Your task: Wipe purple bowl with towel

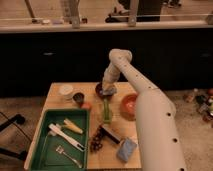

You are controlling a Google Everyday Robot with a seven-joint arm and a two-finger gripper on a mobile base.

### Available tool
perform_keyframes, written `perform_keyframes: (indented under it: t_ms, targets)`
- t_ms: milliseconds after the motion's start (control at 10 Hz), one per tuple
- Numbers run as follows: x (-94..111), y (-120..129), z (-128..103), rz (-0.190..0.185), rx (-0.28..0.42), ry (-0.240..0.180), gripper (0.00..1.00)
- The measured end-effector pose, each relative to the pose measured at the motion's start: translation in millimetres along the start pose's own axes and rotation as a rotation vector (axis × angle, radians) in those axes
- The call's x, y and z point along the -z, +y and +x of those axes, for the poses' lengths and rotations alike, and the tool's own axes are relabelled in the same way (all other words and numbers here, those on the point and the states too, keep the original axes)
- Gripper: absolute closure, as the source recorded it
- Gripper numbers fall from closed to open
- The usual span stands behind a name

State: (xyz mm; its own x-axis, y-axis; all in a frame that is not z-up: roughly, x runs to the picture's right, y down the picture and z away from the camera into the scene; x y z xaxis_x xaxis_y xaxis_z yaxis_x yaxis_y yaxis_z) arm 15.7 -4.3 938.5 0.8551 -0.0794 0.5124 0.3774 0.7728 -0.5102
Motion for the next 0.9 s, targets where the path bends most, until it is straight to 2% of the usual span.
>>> perform_keyframes:
  t_ms: [500, 900]
  targets:
    - [4, -2, 23, 0.017, -0.053, 0.025, 0.97]
    - [3, -21, 33, 0.032, -0.056, 0.045, 0.97]
